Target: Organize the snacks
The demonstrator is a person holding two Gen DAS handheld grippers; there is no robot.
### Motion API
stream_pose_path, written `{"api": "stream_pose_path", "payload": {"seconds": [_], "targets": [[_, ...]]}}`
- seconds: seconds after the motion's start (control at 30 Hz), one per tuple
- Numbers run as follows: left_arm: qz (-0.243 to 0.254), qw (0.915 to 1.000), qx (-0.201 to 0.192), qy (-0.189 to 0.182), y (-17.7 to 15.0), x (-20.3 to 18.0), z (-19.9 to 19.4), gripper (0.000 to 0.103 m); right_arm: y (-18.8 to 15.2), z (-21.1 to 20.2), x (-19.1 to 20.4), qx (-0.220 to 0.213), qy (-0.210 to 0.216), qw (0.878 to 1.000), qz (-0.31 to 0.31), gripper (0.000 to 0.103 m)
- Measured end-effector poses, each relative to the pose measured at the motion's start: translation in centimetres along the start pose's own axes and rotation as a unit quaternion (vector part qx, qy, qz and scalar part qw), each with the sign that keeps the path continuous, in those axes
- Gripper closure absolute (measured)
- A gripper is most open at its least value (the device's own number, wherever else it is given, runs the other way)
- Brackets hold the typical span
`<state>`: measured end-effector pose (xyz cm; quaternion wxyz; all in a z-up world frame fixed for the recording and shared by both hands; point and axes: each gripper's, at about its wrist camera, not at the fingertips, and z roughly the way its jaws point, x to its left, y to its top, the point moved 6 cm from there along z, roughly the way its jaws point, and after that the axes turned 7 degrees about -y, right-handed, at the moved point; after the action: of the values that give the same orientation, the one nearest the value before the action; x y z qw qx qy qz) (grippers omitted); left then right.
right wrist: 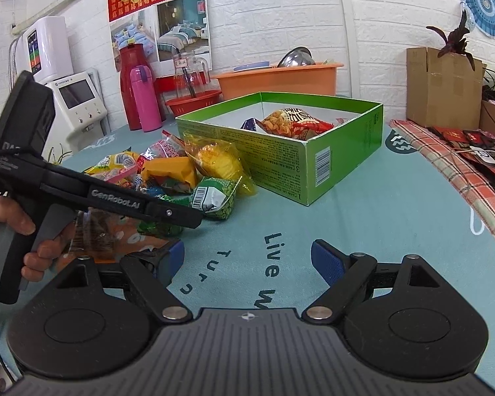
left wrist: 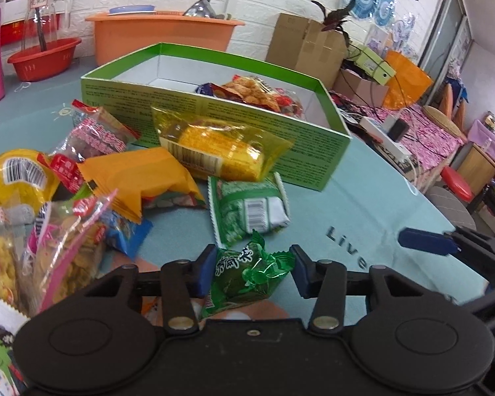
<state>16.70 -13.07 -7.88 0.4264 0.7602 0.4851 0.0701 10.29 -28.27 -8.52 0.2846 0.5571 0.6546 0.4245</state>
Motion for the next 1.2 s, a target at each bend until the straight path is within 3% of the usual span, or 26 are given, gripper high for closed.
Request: {"api": "stream_pose_path", "payload": {"seconds": [0.23, 0.3, 0.37, 0.97, 1.2], "targets": [[-0.009, 0.9994, -0.001, -0.032, -1.2, -1.3, -2.3, 0.029, -0.1, 0.0, -0.2, 0.003, -0.003, 1.000, 0.003, 0.000], [-0.012, 0.9994, -0.008, -0.031, -1.4, -1.4, -3.0, 0.024, -0.1, 0.0, 0.0, 0.003, -0.003, 1.000, 0.002, 0.000], [-0.019, 0.9992, -0.017, -0.031, -1.5, -1.5, -3.7, 0.000, -0.1, 0.0, 0.2, 0.003, -0.002, 1.000, 0.001, 0.000], [-0.068, 0.9943, -0.071, -0.041, -3.6, -1.6, -8.6, 0.000, 0.3, 0.3, 0.4, 0.005, 0.008, 1.000, 0.001, 0.000], [-0.083, 0.9932, -0.066, -0.048, -4.8, -1.1, -8.9, 0.000, 2.3, 2.5, 1.9, 0.001, 0.025, 0.999, -0.020, 0.000]]}}
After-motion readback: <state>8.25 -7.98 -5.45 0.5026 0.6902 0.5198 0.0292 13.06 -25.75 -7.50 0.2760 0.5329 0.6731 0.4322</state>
